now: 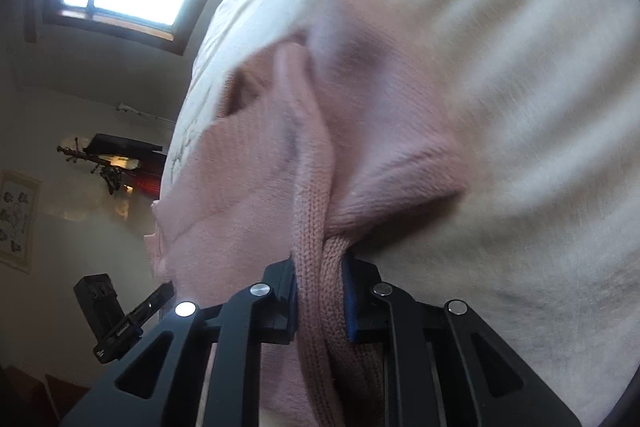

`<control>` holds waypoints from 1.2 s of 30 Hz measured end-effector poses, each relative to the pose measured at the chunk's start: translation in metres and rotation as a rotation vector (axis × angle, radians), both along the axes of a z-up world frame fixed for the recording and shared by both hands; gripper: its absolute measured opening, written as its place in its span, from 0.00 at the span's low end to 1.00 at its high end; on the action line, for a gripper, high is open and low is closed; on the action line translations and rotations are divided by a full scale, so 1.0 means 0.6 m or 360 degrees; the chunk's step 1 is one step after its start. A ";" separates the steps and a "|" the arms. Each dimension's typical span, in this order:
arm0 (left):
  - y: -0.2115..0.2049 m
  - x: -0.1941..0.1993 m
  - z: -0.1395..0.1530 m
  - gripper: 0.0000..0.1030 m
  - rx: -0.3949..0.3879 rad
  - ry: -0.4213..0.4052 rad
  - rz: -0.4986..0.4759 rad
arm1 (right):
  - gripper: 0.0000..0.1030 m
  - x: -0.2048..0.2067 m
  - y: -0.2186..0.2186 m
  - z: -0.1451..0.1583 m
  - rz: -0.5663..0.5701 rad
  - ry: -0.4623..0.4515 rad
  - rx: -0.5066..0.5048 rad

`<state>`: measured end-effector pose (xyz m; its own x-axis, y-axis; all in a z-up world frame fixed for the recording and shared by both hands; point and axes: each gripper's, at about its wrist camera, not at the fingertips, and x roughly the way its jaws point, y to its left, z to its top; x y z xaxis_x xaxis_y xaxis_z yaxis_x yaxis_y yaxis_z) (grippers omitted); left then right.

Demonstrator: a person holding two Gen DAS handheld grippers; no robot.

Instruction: Fold small clothes

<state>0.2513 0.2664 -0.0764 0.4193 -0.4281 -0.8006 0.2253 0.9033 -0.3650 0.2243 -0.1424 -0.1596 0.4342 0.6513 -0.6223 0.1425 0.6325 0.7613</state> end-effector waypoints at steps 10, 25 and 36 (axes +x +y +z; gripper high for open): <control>0.069 -0.031 0.050 0.49 -0.0152 -0.0099 0.0072 | 0.16 0.062 0.235 0.208 0.0410 -0.0319 -0.0282; 0.183 -0.043 0.037 0.49 -0.0367 -0.0044 0.0303 | 0.31 0.045 0.514 0.139 0.0948 -0.0259 -0.0542; 0.171 -0.035 0.041 0.51 -0.0519 -0.0009 0.0212 | 0.43 0.020 0.455 0.181 0.0924 -0.0320 -0.0266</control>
<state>0.2305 0.3690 -0.0515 0.4926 -0.6020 -0.6284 0.1160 0.7611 -0.6382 0.2365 0.1309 -0.0508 0.1583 0.7169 -0.6789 -0.3945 0.6763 0.6221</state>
